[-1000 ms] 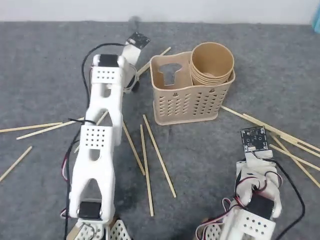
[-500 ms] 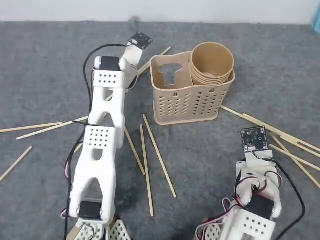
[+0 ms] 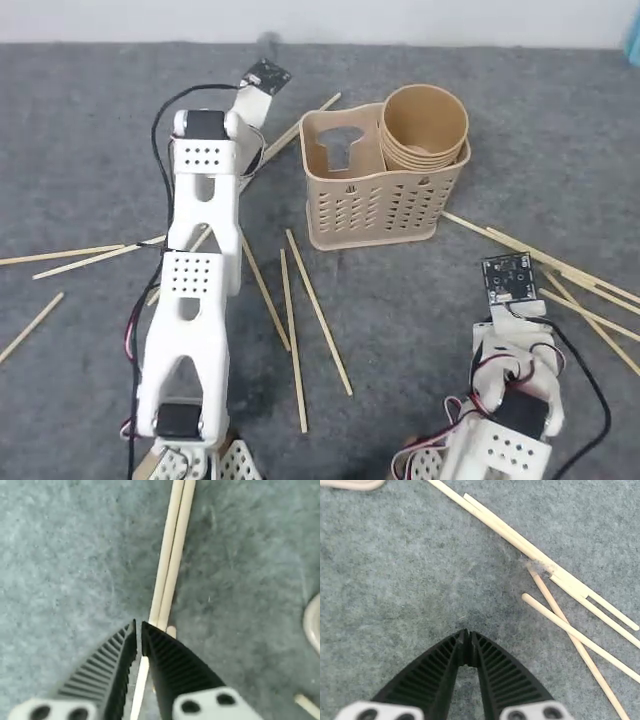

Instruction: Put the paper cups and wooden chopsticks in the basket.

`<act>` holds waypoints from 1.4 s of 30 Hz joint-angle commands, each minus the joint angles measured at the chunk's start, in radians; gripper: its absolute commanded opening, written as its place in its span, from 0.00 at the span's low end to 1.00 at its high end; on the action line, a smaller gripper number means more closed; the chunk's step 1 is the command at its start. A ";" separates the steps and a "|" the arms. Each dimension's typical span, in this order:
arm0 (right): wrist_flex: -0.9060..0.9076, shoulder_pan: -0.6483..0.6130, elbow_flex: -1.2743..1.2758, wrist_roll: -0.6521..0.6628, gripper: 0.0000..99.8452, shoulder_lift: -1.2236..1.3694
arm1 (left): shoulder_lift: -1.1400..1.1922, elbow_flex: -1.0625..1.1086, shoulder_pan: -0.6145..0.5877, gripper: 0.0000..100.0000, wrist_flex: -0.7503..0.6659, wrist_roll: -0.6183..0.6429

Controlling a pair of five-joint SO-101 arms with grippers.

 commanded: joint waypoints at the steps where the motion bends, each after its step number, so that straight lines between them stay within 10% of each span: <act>1: -0.001 -0.002 0.020 0.009 0.01 0.004 | -0.043 -0.031 0.015 0.07 -0.055 -0.002; 15: -0.001 -0.002 0.020 0.009 0.01 0.004 | 0.078 -0.004 0.058 0.15 -0.169 -0.069; 28: -0.001 -0.002 0.020 0.009 0.01 0.004 | 0.091 -0.004 0.015 0.01 -0.080 -0.206; 42: -0.001 -0.002 0.020 0.009 0.01 0.004 | -0.110 -0.016 -0.224 0.01 0.044 -0.203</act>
